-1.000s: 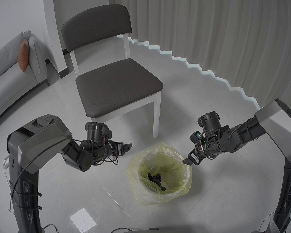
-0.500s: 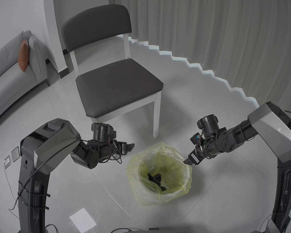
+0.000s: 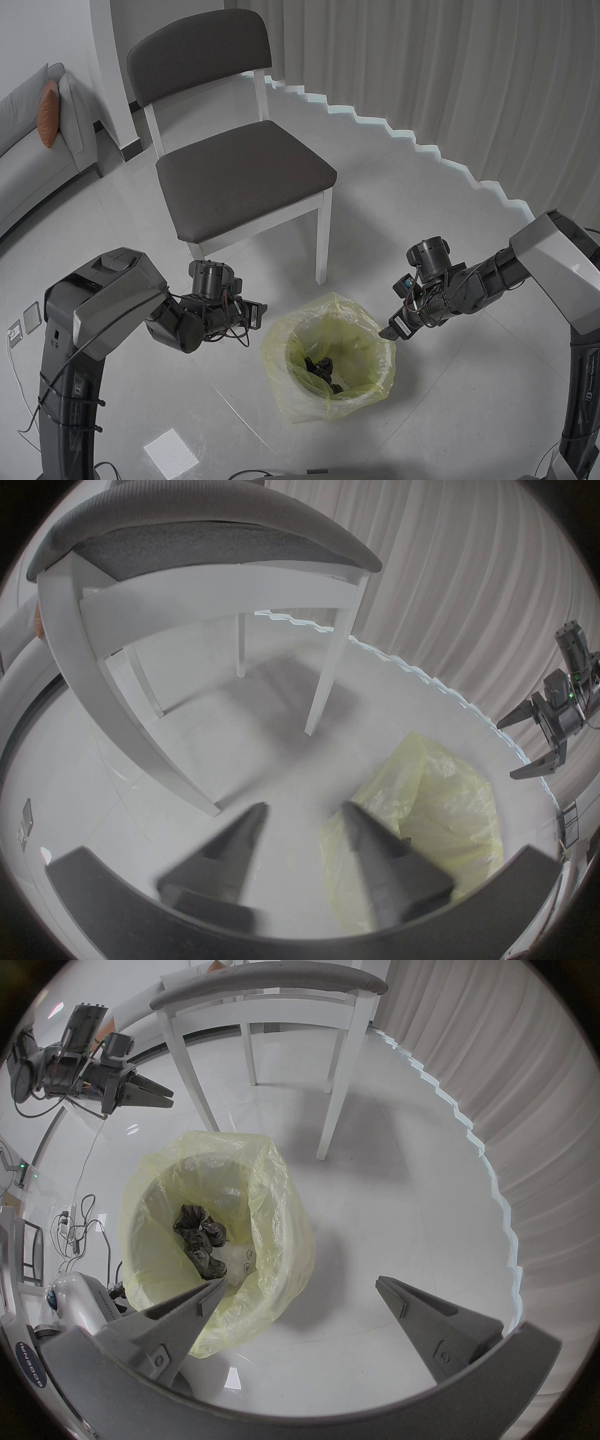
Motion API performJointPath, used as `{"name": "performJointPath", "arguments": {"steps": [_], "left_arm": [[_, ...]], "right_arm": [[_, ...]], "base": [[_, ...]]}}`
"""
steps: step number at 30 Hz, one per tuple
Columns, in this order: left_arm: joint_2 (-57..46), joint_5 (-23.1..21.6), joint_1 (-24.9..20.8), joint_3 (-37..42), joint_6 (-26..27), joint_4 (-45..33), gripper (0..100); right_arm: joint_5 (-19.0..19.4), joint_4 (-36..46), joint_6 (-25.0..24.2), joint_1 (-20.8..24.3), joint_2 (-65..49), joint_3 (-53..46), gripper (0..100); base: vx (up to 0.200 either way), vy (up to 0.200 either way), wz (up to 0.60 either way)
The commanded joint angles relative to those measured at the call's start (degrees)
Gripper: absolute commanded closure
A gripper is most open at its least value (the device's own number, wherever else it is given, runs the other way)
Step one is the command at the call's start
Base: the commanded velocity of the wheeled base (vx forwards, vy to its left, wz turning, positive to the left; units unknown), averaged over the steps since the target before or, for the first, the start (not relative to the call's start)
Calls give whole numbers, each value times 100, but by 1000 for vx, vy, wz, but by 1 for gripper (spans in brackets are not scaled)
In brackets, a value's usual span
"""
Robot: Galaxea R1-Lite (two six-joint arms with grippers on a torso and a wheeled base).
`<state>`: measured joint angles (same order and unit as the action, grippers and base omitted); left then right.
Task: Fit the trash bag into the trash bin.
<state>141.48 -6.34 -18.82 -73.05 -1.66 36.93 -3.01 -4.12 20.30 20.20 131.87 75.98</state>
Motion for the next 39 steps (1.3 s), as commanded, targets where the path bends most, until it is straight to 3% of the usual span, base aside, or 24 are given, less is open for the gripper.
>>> {"name": "performJointPath", "arguments": {"steps": [1, 16, 22, 33, 39], "left_arm": [[90, -8, -78, 71, -10, 43, 100], [406, -201, -517, 18, -28, 87, 100], [898, -263, -473, -737, -45, -230, 100], [1751, -386, -421, -2961, -230, -1891, 100], [1997, -368, -438, -3225, -256, -2005, 100]], "right_arm": [[-7, -1, 1, -25, 41, -13, 0], [2, -1, 9, -69, 102, -75, 0], [2, -10, 9, -104, 164, -66, 0], [2, -19, 9, -183, 489, 171, 0], [2, -19, 9, -227, 586, 233, 0]], "base": [[0, 0, 0], [0, 0, 0], [0, 0, 0], [0, 0, 0], [0, 0, 0]]}}
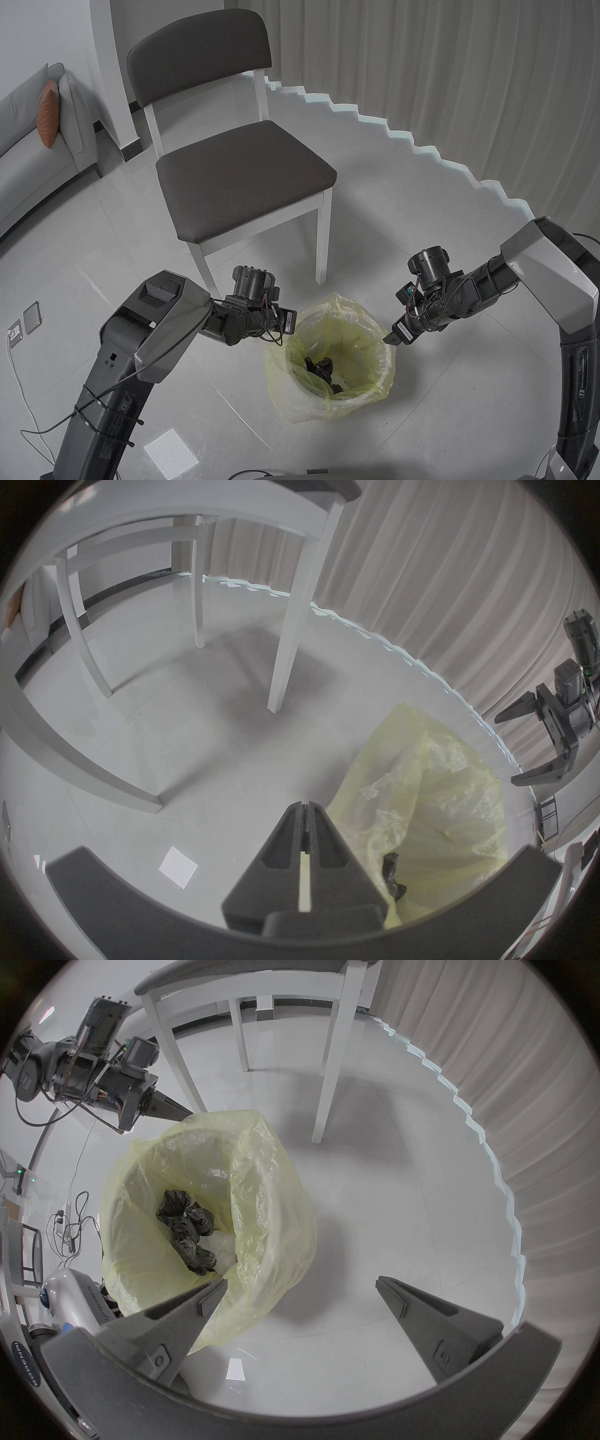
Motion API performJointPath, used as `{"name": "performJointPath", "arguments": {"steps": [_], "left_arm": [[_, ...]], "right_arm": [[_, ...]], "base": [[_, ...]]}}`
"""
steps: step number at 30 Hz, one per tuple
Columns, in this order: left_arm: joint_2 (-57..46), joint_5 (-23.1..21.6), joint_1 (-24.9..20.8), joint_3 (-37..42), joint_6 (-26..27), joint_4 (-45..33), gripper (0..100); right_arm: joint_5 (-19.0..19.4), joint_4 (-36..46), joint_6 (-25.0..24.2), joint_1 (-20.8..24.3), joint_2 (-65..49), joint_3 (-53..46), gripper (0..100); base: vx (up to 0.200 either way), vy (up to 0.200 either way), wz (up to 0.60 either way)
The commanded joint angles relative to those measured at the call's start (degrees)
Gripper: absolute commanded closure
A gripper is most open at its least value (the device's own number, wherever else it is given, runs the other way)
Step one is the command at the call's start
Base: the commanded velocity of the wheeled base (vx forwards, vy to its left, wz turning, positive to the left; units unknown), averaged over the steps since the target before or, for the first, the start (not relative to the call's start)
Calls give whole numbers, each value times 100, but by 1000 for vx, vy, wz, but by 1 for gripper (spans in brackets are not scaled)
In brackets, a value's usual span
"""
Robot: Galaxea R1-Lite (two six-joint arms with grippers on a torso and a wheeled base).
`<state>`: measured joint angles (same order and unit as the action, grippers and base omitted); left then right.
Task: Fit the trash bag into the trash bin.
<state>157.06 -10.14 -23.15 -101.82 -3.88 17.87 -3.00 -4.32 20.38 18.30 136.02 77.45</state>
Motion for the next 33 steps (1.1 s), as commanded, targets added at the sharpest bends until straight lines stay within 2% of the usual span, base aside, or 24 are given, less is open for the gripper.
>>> {"name": "performJointPath", "arguments": {"steps": [1, 10, 14, 18, 20, 23, 25, 27, 33], "left_arm": [[448, 12, -14, -383, -105, -108, 100], [114, 56, 12, -93, -184, -3, 100], [-422, 56, 258, 250, -184, 120, 100], [-1319, -5, 452, 1173, -210, 270, 100], [-1635, -40, 452, 1709, -219, 621, 100], [-2215, -392, 399, 3133, -166, 1816, 100], [-2409, -489, 390, 3669, -105, 2045, 100], [-2567, -506, 417, 4029, -8, 2027, 100], [-2584, -489, 399, 4398, 27, 2124, 100]], "right_arm": [[1, -8, 1, -37, 179, 95, 0], [1, 10, 1, -37, 170, 42, 0], [1, 10, 1, -63, 144, -45, 0], [89, 1, 1, -116, 21, -133, 0], [150, 1, 1, -116, -32, -186, 0], [159, 1, -8, -107, -129, -336, 0], [159, 1, -8, -98, -199, -423, 0], [159, -8, -8, -90, -269, -511, 0], [142, -8, -8, -63, -384, -652, 0]], "base": [[0, 0, 0], [0, 0, 0], [0, 0, 0], [0, 0, 0], [0, 0, 0], [0, 0, 0], [0, 0, 0], [-100, 0, 0], [-200, 0, 0]]}}
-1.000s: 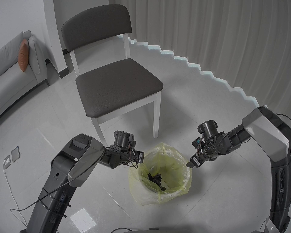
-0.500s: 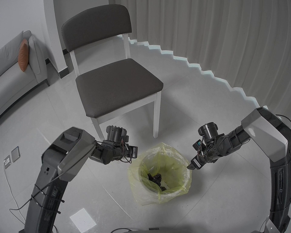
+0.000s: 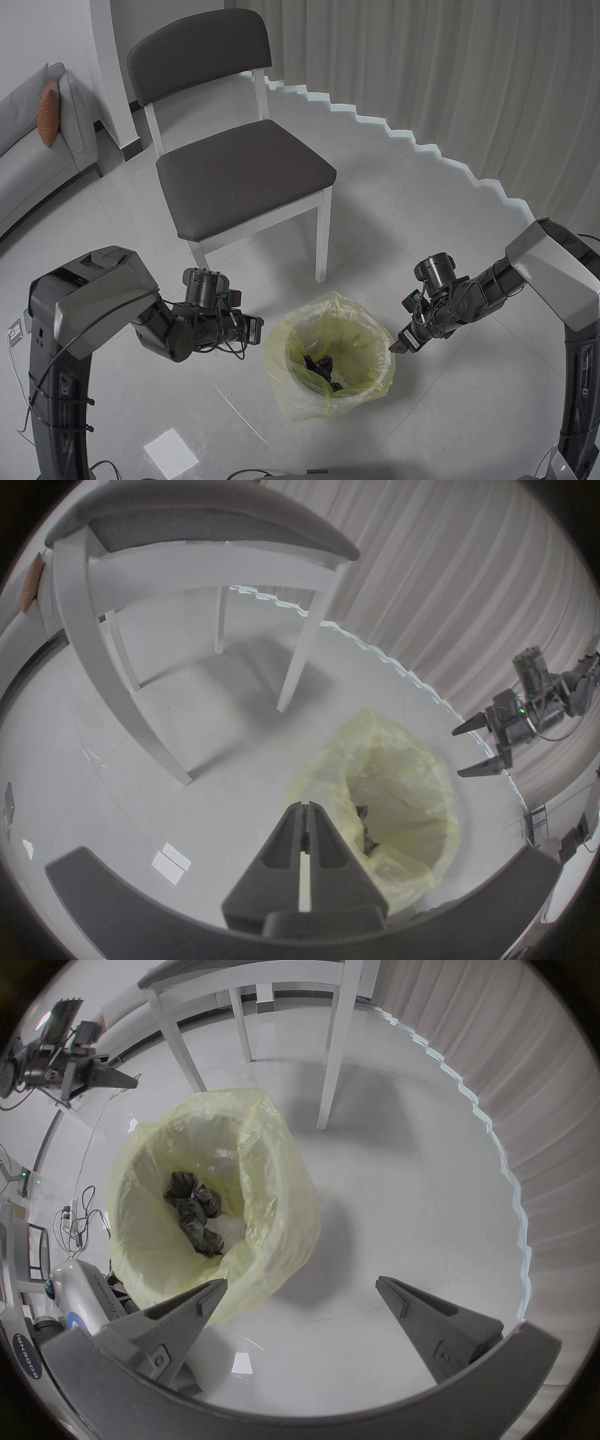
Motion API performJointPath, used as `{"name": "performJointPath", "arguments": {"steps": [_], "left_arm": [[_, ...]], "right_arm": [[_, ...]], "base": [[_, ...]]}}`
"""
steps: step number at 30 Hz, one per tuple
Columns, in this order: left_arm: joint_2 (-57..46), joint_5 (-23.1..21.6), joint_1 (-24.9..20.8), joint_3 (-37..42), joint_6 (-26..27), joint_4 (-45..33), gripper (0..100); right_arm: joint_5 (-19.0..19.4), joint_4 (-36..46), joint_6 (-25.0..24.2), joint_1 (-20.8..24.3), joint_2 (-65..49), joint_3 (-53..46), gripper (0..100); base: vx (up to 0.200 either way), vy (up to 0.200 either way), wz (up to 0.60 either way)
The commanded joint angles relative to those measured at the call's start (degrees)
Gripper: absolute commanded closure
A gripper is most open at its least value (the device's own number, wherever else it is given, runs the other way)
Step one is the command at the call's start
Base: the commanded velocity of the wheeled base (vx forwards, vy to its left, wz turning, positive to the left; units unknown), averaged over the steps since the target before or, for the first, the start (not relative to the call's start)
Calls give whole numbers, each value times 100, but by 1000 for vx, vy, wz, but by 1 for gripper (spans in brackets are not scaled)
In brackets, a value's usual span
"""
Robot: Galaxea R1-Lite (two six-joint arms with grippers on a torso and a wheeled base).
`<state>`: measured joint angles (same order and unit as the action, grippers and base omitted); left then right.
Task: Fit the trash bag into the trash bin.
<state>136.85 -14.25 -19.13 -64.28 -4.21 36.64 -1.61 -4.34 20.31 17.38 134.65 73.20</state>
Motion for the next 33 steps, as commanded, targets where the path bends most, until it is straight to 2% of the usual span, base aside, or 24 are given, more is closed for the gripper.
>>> {"name": "performJointPath", "arguments": {"steps": [1, 4, 6, 9, 10, 17, 22, 33], "left_arm": [[-554, -78, -3, 671, 16, 282, 100], [-528, -87, -38, 662, -142, 405, 100], [-484, -69, -126, 671, -537, 739, 100], [-422, -69, -197, 671, -704, 836, 100], [-387, -95, -214, 680, -696, 844, 0], [175, 10, -118, 416, -625, 1126, 0], [500, 159, -65, 232, -599, 1046, 0], [1054, 159, -223, -419, -502, 607, 0]], "right_arm": [[-6, -5, -1, 28, -290, -236, 0], [-6, 3, -1, 28, -342, -254, 0], [-15, 3, -1, 28, -369, -263, 0], [-6, 3, -1, 28, -386, -316, 0], [-6, 3, -1, 28, -386, -324, 0], [20, -5, -1, -7, -378, -351, 0], [20, -5, -1, -16, -360, -360, 0], [12, -5, 8, -25, -334, -351, 0]], "base": [[-200, 0, 0], [-67, 0, 0], [0, 0, 0], [0, 0, 0], [0, 0, 0], [0, 0, 0], [0, 0, 0], [0, 0, 0]]}}
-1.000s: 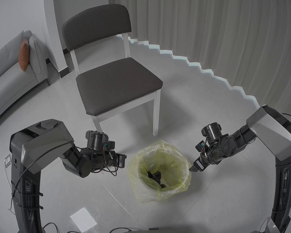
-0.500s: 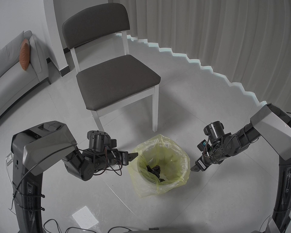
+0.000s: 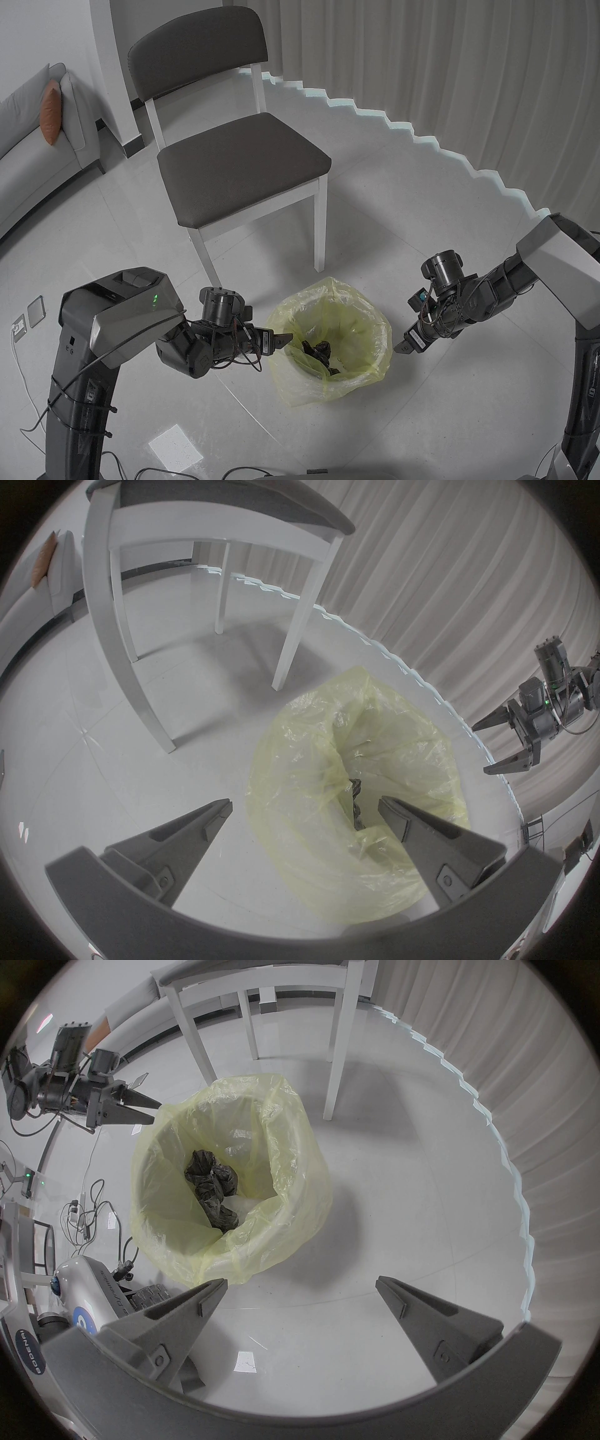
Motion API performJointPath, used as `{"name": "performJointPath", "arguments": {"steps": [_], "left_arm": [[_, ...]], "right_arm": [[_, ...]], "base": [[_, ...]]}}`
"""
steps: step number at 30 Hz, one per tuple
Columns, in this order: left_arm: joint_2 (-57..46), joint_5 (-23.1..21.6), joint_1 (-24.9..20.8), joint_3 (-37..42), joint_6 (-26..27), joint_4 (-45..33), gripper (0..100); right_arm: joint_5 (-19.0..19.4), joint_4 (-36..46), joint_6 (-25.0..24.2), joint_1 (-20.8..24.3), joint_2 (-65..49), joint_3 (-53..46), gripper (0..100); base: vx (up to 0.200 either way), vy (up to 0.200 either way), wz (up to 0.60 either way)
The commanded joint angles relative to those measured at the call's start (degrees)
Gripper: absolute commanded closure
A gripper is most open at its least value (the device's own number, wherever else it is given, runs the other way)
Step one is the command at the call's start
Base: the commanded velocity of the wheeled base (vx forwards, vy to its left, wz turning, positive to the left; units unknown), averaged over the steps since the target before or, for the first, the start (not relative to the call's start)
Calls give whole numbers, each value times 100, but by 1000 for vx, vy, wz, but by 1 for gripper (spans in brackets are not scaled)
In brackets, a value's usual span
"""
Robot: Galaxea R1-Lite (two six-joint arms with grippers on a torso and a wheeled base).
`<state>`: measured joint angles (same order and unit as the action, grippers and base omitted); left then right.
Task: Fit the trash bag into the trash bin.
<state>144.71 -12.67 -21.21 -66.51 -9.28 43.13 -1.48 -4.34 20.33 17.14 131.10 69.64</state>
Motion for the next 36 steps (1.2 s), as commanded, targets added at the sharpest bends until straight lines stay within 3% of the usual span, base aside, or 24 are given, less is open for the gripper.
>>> {"name": "performJointPath", "arguments": {"steps": [1, 6, 7, 24, 28, 32, 36], "left_arm": [[285, 1, -15, -213, 5, -42, 0], [303, -8, -15, -239, 14, -24, 0], [312, -8, -15, -239, 14, 2, 100], [303, 63, 47, -187, 22, 143, 100], [505, 63, 47, -617, 22, -173, 100], [707, 63, 65, -1646, 14, -1298, 100], [909, 71, 56, -2270, 22, -1624, 100]], "right_arm": [[-2, -5, 6, 0, 21, 5, 0], [7, -5, 6, -44, 30, 5, 0], [7, -5, 6, -44, 30, -4, 0], [7, 3, 23, -35, -5, -109, 0], [7, 3, 32, -44, 12, -100, 0], [7, 3, 32, -44, 39, -30, 0], [7, 3, 23, -44, 39, -4, 0]], "base": [[0, 0, 0], [0, 0, 0], [0, 0, 0], [0, 0, 0], [0, 0, 0], [0, 0, 0], [0, 0, 0]]}}
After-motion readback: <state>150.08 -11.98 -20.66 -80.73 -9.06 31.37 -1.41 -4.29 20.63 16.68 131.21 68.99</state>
